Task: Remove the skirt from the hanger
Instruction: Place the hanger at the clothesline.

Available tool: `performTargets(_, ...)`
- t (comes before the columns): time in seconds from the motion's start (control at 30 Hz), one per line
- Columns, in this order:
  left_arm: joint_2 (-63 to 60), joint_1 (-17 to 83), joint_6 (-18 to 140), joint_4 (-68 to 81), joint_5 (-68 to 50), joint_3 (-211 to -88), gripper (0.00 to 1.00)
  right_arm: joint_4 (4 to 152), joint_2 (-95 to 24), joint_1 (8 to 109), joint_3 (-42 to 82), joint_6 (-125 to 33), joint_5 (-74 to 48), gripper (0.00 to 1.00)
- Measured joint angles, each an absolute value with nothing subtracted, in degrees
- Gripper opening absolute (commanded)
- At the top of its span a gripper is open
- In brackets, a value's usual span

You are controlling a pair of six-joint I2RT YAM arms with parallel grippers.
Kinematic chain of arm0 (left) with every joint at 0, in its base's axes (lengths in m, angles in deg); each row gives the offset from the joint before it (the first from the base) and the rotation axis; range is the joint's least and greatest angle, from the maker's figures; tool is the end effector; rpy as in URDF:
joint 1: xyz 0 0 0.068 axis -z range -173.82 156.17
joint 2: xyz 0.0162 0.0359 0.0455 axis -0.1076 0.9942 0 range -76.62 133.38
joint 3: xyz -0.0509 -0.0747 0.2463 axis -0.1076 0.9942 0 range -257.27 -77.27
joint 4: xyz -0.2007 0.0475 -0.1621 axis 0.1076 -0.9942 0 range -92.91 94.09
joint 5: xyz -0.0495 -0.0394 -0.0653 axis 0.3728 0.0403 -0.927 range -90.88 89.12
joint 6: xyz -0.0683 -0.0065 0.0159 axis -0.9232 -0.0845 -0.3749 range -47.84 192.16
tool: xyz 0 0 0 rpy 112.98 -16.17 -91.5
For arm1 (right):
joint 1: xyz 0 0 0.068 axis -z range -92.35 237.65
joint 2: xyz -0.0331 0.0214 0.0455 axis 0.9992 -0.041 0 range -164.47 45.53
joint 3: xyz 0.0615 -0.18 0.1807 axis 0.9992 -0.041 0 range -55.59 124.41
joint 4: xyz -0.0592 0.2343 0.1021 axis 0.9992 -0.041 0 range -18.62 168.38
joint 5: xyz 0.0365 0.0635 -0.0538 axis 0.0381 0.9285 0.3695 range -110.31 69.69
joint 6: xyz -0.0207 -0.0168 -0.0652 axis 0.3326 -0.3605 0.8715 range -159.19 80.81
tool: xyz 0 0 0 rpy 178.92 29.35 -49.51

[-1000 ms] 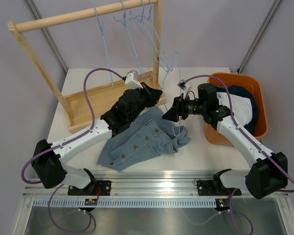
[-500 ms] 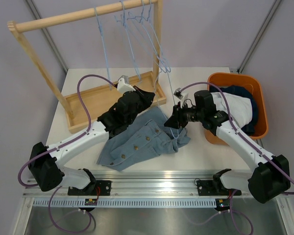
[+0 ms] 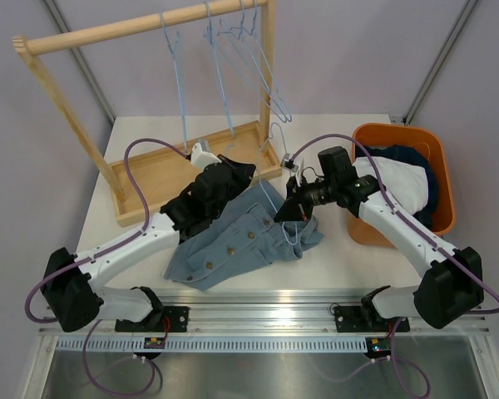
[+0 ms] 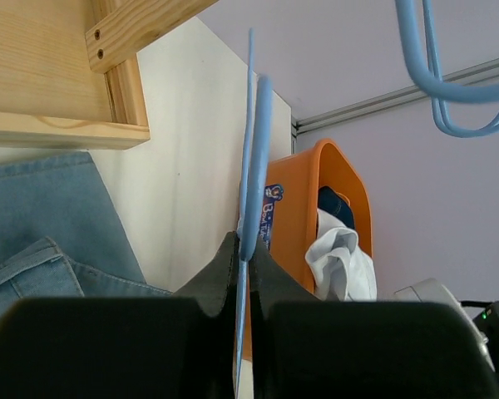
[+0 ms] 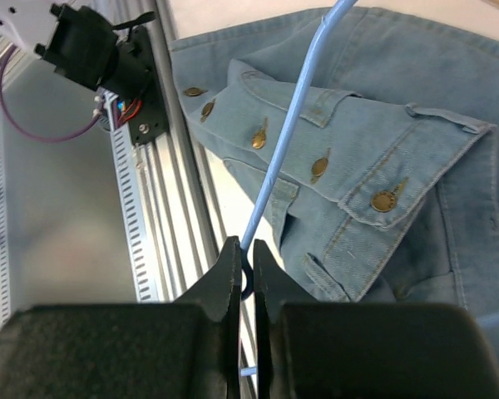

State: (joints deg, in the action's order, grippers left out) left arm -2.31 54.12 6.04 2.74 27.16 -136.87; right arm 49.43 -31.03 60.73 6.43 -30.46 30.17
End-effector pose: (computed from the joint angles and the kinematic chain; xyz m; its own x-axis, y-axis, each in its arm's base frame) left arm 0.2377 -0.2228 0.3183 -0.3976 -0.7642 -0.5078 -0.0266 0.5628 -0.8262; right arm 0.2426 0.1731 0.2800 -0.4870 -0.3557 -0.7977 -0.8712 0.2631 0.4145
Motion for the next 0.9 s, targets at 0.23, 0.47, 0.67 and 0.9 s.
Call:
performTargets(0.23,-10.01,54.25,5.1,4.21,26.76,-128.08,0.3,44.18,-31.9,60.78,7.76,-26.46,33.21,0.0)
performTargets(0.47,-17.83,54.29,5.23,3.75,26.76,-122.81,0.56,42.7,-33.56,60.93,7.87,-26.07,34.26,0.0)
performTargets(0.67,-22.6,54.29,8.07,1.74,26.43,-121.48,0.73,41.84,-35.27,60.93,9.32,-26.02,35.96,0.0)
performTargets(0.9,-28.61,54.29,17.01,-7.62,24.05,-121.52,0.83,39.37,-37.96,60.89,11.74,-25.02,39.2,0.0)
